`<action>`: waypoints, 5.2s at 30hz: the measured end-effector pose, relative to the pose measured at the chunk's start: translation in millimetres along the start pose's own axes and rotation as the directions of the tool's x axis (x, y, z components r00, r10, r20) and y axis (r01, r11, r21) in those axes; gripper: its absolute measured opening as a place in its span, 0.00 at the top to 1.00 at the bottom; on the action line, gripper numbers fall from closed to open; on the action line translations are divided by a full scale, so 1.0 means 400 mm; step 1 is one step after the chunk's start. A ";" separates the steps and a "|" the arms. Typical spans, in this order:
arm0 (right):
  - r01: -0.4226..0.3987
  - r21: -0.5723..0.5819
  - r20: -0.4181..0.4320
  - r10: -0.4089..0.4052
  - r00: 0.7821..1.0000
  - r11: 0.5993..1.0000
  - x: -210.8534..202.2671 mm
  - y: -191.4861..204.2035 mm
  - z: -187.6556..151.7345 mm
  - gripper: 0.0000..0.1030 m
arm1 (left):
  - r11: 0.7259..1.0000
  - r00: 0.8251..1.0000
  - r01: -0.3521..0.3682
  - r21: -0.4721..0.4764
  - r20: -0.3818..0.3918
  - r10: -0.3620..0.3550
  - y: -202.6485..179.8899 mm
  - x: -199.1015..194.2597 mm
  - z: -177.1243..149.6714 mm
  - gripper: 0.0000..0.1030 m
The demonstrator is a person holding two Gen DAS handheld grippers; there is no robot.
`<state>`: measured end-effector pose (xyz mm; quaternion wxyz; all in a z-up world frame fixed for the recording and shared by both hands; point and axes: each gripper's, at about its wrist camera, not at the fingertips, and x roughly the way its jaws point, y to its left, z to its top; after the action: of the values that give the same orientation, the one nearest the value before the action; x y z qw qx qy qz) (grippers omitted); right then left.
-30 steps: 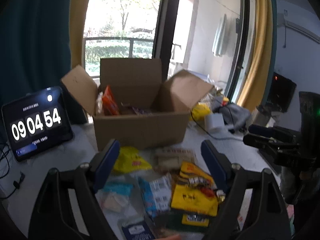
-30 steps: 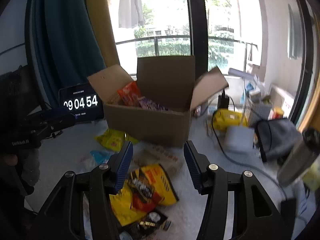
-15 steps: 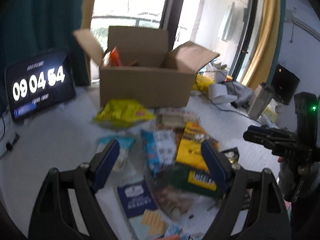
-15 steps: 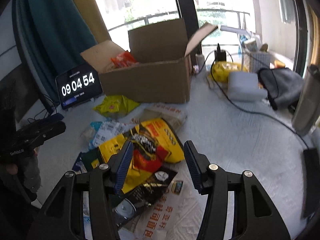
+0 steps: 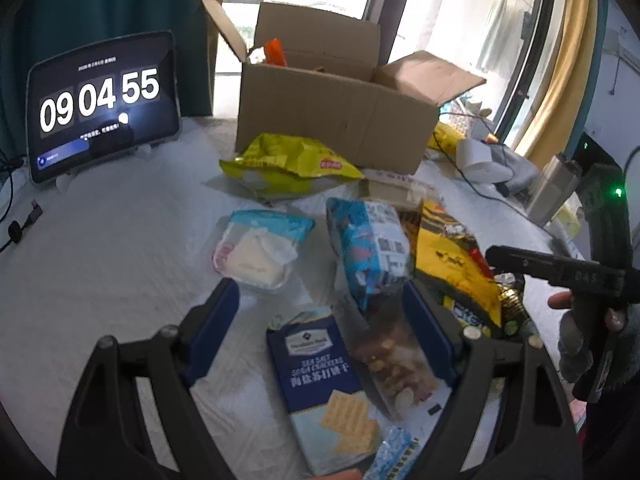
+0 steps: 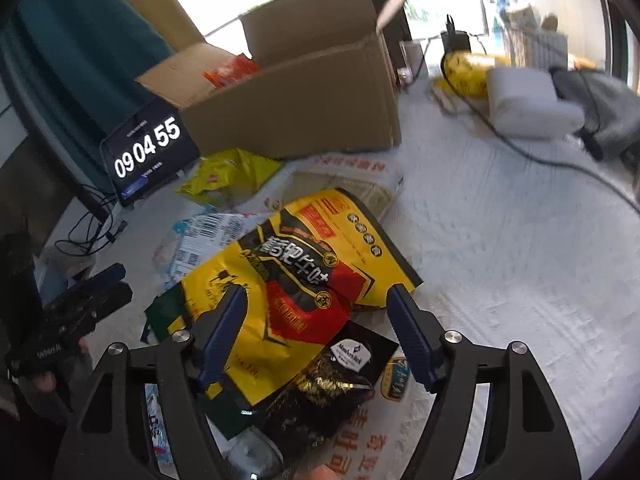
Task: Organize snacks
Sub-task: 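Move both grippers back over the remaining snacks, then grasp the yellow-and-red snack bag with the right gripper while the left grasps a blue-white packet, then carry both held packets over the cardboard box and open both grippers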
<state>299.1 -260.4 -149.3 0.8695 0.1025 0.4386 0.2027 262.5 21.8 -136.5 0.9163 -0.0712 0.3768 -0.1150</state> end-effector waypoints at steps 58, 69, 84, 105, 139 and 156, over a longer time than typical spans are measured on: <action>-0.069 0.051 0.264 0.053 0.963 0.996 -0.288 -0.086 -0.025 0.78 | 0.964 0.972 -0.105 -0.243 -0.231 0.047 -0.115 -0.086 -0.256 0.18; -0.101 0.041 0.318 0.083 0.944 0.994 -0.344 -0.107 -0.053 0.78 | 0.983 0.975 -0.131 -0.132 -0.199 0.103 -0.166 -0.061 -0.246 0.60; -0.104 0.030 0.317 0.089 0.944 0.994 -0.341 -0.130 -0.022 0.78 | 0.983 0.985 -0.172 -0.066 -0.047 0.169 -0.149 -0.179 -0.157 0.61; -0.039 -0.094 0.334 0.068 0.940 0.995 -0.342 -0.020 0.084 0.78 | 0.990 0.978 -0.144 0.001 0.154 0.142 -0.086 -0.191 0.072 0.61; 0.155 -0.207 0.538 -0.020 0.842 0.966 -0.237 0.091 0.487 0.78 | 0.986 0.892 -0.088 0.138 0.452 0.016 -0.052 -0.058 0.617 0.60; 0.231 -0.144 0.505 -0.130 0.853 0.962 0.014 0.080 0.646 0.35 | 0.997 0.934 -0.065 0.029 0.353 0.051 -0.039 0.197 0.728 0.14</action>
<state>501.5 -229.1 11.4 0.9732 0.0213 0.1887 0.1299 520.3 -1.4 19.3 0.9733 -0.0612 0.2062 -0.0807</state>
